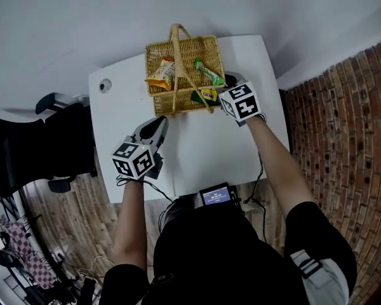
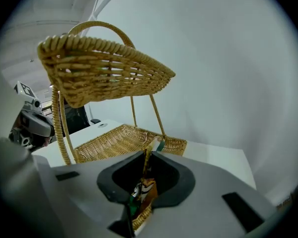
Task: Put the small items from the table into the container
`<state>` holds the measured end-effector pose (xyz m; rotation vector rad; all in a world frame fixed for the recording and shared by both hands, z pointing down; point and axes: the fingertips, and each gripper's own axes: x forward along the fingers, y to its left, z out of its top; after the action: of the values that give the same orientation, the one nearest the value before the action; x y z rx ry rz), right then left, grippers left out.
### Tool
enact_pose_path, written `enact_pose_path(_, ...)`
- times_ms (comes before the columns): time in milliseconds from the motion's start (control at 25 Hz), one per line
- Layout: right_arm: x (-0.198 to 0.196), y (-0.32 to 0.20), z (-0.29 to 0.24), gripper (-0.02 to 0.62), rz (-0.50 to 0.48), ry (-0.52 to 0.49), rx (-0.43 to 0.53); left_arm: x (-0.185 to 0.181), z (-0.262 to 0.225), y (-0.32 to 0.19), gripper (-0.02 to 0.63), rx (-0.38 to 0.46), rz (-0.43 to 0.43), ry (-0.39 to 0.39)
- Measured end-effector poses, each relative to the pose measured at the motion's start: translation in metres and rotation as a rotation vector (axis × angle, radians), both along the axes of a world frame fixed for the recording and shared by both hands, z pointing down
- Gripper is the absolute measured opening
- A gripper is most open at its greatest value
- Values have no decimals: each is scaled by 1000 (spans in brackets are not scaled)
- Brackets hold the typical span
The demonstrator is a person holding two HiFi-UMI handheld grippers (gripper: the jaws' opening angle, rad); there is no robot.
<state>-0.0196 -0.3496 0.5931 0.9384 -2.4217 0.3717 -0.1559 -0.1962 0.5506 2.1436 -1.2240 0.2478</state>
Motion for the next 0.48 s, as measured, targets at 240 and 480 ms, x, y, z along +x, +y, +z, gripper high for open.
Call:
enact_pose_path(240,-3,1,6,48,6,31,8,-4,3,5,12,-5,-7,5)
enact_pose_path(480,-2,1,10,49,25,14,-8,-7,3,8,12,-8,-12,9)
